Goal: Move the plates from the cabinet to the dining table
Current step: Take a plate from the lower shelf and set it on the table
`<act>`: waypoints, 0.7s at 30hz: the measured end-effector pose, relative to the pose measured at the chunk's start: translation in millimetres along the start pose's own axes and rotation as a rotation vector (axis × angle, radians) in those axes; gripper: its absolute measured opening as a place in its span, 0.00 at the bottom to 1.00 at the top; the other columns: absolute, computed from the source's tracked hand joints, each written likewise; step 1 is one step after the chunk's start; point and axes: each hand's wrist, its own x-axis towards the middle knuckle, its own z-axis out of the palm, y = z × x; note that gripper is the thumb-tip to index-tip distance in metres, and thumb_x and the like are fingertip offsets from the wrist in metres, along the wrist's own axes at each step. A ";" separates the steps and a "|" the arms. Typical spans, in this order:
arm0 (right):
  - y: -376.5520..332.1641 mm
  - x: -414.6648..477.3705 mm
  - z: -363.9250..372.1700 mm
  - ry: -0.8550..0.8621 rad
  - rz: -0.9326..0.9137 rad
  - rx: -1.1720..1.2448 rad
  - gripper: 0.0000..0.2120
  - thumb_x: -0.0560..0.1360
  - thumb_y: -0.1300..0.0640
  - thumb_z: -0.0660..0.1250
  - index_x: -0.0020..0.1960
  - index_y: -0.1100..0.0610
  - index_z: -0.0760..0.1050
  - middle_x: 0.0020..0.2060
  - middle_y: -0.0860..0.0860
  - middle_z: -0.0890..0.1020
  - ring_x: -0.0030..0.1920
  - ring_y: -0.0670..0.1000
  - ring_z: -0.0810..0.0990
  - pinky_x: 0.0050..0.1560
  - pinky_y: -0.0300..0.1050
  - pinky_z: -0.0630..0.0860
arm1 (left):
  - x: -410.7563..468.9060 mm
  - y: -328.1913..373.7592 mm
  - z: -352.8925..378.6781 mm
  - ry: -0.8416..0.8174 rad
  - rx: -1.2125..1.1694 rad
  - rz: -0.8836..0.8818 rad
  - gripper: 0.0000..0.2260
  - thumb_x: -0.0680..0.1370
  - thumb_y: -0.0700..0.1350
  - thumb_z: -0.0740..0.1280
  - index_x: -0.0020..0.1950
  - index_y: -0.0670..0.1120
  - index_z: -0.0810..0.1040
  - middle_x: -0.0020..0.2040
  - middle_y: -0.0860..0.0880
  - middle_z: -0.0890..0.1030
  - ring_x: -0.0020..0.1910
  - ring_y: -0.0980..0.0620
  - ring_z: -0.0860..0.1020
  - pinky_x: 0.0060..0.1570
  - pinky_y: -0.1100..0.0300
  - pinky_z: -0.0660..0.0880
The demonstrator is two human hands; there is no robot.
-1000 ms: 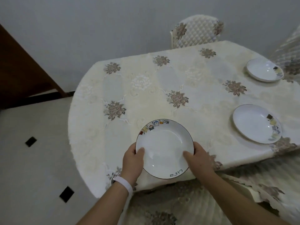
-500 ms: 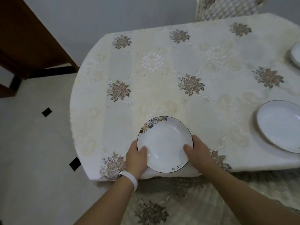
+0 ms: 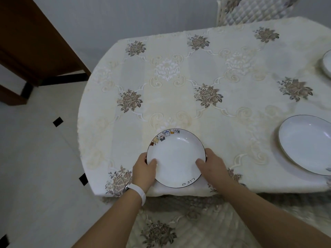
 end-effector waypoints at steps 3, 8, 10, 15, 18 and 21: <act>2.2 -2.5 -9.6 -0.001 0.000 -0.078 0.09 0.76 0.52 0.62 0.51 0.56 0.72 0.36 0.52 0.79 0.36 0.51 0.77 0.35 0.46 0.71 | -10.6 5.1 -7.9 0.080 -0.039 0.004 0.08 0.78 0.47 0.65 0.57 0.52 0.75 0.44 0.53 0.80 0.43 0.52 0.79 0.41 0.57 0.73; -1.5 -8.4 -29.3 0.099 -0.138 -0.187 0.16 0.78 0.48 0.63 0.62 0.55 0.74 0.49 0.49 0.77 0.45 0.50 0.77 0.46 0.45 0.71 | -34.1 11.3 -36.7 0.147 -0.080 0.069 0.08 0.79 0.44 0.64 0.58 0.51 0.75 0.44 0.52 0.78 0.39 0.52 0.77 0.36 0.59 0.73; -8.2 -11.6 -32.8 0.181 -0.310 -0.264 0.15 0.77 0.51 0.66 0.59 0.57 0.76 0.54 0.51 0.76 0.48 0.53 0.77 0.47 0.45 0.71 | -45.1 12.5 -52.1 0.158 -0.090 0.105 0.08 0.79 0.43 0.64 0.58 0.50 0.76 0.45 0.51 0.78 0.39 0.50 0.78 0.33 0.57 0.76; -48.9 -24.7 -21.3 0.161 -0.670 -0.465 0.17 0.75 0.49 0.64 0.58 0.58 0.79 0.58 0.53 0.79 0.55 0.56 0.78 0.53 0.52 0.76 | -74.5 2.1 -96.5 0.137 0.040 0.202 0.11 0.80 0.47 0.64 0.62 0.52 0.75 0.57 0.53 0.77 0.49 0.64 0.77 0.44 0.65 0.76; -80.9 -42.8 0.8 0.128 -0.842 -0.564 0.20 0.73 0.44 0.59 0.55 0.56 0.80 0.59 0.54 0.81 0.57 0.57 0.80 0.54 0.55 0.77 | -90.1 -15.2 -130.1 0.141 0.287 0.310 0.16 0.79 0.52 0.65 0.66 0.53 0.74 0.62 0.58 0.74 0.60 0.60 0.72 0.58 0.63 0.68; -104.3 -61.2 30.3 0.018 -0.926 -0.611 0.20 0.74 0.44 0.59 0.58 0.54 0.79 0.60 0.54 0.80 0.61 0.57 0.78 0.58 0.54 0.75 | -108.1 -33.8 -161.5 0.177 0.493 0.384 0.18 0.79 0.55 0.63 0.68 0.51 0.74 0.66 0.54 0.75 0.65 0.54 0.72 0.63 0.60 0.67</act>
